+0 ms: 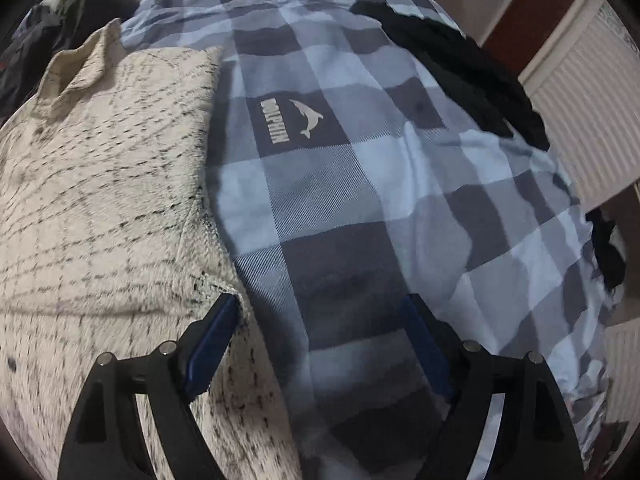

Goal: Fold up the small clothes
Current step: 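Move the right gripper to the shirt's side edge and pinch it, then fold the side edge inward over the buttons with the right gripper, release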

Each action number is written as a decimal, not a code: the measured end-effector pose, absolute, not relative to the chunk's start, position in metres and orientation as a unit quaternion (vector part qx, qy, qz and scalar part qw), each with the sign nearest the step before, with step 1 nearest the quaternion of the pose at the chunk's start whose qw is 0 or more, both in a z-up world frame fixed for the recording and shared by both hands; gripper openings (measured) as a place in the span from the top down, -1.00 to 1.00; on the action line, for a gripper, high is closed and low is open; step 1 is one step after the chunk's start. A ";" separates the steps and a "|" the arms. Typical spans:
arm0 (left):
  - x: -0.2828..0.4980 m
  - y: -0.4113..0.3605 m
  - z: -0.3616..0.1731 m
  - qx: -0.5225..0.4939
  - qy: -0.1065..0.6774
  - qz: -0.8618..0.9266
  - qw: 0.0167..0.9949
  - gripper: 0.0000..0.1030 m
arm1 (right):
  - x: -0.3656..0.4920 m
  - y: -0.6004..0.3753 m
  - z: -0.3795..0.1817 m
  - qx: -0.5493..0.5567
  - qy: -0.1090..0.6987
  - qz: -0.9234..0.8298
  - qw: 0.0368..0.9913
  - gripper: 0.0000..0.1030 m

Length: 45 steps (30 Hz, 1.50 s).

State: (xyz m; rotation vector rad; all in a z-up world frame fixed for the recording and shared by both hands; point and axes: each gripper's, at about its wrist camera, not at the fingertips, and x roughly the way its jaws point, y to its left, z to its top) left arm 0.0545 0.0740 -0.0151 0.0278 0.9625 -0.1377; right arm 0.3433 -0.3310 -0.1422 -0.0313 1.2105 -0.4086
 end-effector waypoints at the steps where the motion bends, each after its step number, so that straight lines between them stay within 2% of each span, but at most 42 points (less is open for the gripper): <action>1: 0.055 0.076 -0.015 0.011 0.462 -0.065 0.884 -1.00 | 0.342 -0.328 -0.136 -0.027 0.565 -0.192 0.802 -0.55; 5: 0.057 0.079 -0.015 0.003 0.463 -0.062 0.884 -1.00 | 0.319 -0.296 -0.103 -0.105 0.561 -0.167 0.804 -0.59; 10: 0.058 0.073 -0.015 0.006 0.464 -0.067 0.884 -1.00 | 0.267 -0.218 -0.094 -0.145 0.592 0.026 0.792 -0.59; 17: 0.055 0.068 -0.017 0.023 0.464 -0.068 0.883 -1.00 | 0.209 -0.122 -0.158 -0.121 0.643 0.214 0.725 -0.58; 23: 0.059 0.076 -0.018 0.012 0.465 -0.064 0.883 -1.00 | 0.203 -0.091 -0.204 -0.152 0.652 0.219 0.710 -0.55; 24: 0.059 0.077 -0.018 0.012 0.465 -0.064 0.883 -1.00 | 0.204 -0.090 -0.214 -0.153 0.654 0.215 0.709 -0.30; 28: 0.061 0.079 -0.021 0.014 0.467 -0.061 0.882 -1.00 | 0.200 -0.085 -0.231 -0.159 0.654 0.209 0.710 0.46; 29: 0.061 0.080 -0.021 0.012 0.467 -0.061 0.882 -1.00 | 0.200 -0.086 -0.231 -0.151 0.654 0.216 0.709 0.87; 30: 0.061 0.080 -0.022 0.011 0.468 -0.060 0.881 -1.00 | 0.195 -0.086 -0.228 -0.142 0.653 0.224 0.709 0.91; 37: 0.059 0.081 -0.019 0.009 0.467 -0.059 0.882 -1.00 | 0.145 -0.067 -0.191 -0.129 0.624 0.272 0.721 0.95; 42: 0.059 0.081 -0.018 0.008 0.465 -0.060 0.883 -1.00 | 0.099 -0.038 -0.180 -0.121 0.643 0.365 0.662 0.94; 44: 0.059 0.081 -0.019 0.009 0.466 -0.060 0.883 -1.00 | 0.082 -0.023 -0.195 -0.127 0.664 0.383 0.630 0.81; 45: 0.059 0.081 -0.019 0.008 0.467 -0.060 0.882 -1.00 | 0.070 -0.015 -0.210 -0.126 0.680 0.394 0.605 0.67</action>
